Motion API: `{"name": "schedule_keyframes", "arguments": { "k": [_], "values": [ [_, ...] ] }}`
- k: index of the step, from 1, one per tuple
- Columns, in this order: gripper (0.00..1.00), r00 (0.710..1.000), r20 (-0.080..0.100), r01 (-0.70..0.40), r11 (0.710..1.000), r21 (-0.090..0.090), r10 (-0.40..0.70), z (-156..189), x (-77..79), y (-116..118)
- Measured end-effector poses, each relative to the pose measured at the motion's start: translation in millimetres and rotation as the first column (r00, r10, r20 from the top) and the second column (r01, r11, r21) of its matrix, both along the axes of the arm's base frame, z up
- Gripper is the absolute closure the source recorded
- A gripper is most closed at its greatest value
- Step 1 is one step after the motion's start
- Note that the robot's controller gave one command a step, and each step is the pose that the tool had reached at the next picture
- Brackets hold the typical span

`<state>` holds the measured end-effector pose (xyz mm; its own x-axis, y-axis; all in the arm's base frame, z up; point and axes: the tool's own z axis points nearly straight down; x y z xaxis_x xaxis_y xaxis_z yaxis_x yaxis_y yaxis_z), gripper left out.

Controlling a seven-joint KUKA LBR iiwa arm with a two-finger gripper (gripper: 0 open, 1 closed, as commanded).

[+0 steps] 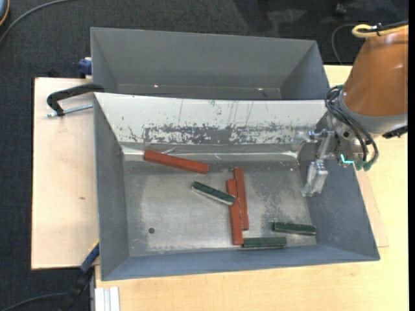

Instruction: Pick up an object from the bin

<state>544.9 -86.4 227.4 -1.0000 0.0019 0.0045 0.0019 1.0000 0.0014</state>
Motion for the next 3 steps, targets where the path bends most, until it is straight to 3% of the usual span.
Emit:
{"name": "schedule_keyframes", "arguments": {
  "k": [1,2,3],
  "values": [
    [0.0,0.989,0.001,-0.148,0.989,0.002,0.148,-161.2,25.8,54.3],
    [0.0,0.85,0.009,-0.527,0.85,0.0,0.527,-86.5,-48.4,123.7],
    [0.0,0.699,0.006,-0.715,0.699,0.0,0.715,-156.9,-45.9,151.4]
  ]
}}
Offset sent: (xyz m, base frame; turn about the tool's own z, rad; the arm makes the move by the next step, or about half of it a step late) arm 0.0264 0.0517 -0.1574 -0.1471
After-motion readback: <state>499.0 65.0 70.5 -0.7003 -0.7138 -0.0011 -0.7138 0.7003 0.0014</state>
